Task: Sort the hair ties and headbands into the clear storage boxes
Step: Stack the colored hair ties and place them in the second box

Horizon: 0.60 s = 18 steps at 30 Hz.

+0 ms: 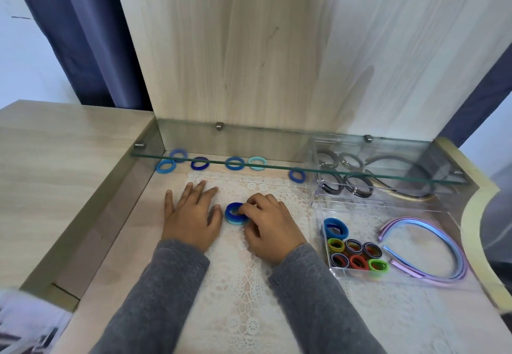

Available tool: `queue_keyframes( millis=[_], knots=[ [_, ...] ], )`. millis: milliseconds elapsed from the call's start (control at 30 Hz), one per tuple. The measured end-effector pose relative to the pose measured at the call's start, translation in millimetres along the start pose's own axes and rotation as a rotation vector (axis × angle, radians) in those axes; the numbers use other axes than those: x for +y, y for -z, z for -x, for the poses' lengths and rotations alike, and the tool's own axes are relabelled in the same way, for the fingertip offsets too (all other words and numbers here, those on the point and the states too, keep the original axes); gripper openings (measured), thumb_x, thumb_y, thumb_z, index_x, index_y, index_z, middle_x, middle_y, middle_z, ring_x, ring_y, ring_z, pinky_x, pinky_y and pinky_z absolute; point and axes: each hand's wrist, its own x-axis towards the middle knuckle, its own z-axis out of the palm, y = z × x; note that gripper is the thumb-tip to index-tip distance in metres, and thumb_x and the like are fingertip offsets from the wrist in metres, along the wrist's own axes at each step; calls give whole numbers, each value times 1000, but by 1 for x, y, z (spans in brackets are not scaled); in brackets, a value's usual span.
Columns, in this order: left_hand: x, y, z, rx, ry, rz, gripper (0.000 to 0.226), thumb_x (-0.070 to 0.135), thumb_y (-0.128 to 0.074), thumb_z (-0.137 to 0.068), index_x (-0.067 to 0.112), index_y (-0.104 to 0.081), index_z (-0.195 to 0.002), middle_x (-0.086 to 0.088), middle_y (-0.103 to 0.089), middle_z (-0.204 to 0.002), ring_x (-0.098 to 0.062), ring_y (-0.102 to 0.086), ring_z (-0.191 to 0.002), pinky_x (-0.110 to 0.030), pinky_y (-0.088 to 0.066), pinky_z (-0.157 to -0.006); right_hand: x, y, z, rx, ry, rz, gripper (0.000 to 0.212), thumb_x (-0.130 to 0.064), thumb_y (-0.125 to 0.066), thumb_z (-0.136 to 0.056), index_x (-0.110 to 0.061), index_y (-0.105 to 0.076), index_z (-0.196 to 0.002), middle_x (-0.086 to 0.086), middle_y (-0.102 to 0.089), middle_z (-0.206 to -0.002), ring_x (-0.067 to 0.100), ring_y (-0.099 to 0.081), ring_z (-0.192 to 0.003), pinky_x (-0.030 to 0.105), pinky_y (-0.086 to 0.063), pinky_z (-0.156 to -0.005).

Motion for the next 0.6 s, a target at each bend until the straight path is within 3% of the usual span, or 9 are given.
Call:
queue_keyframes(
  millis=[167, 333, 600],
  knots=[
    [-1, 0, 2, 181, -140, 2, 46, 33, -37, -83, 25, -61, -121, 2, -61, -128, -19, -49, -128, -50, -19, -112, -1, 12, 8, -86, 23, 51, 33, -23, -51, -84, -22, -59, -117, -3, -53, -111, 17, -44, -101, 33, -38, -88],
    [2, 10, 8, 299, -342, -8, 38, 23, -39, -80, 24, -68, -104, 6, -69, -106, -17, -62, -108, -44, -28, -105, -4, 27, 12, -194, 40, 95, 36, -26, -51, -89, -23, -56, -124, -2, -53, -116, 18, -43, -106, 32, -34, -89],
    [12, 7, 24, 114, -506, 74, 51, 20, -34, -72, 26, -68, -109, 9, -71, -104, -14, -64, -106, -32, -27, -100, -6, 44, 21, -278, 50, 132, 31, -26, -51, -94, -24, -60, -124, 1, -56, -116, 21, -45, -108, 31, -32, -86]
  ],
)
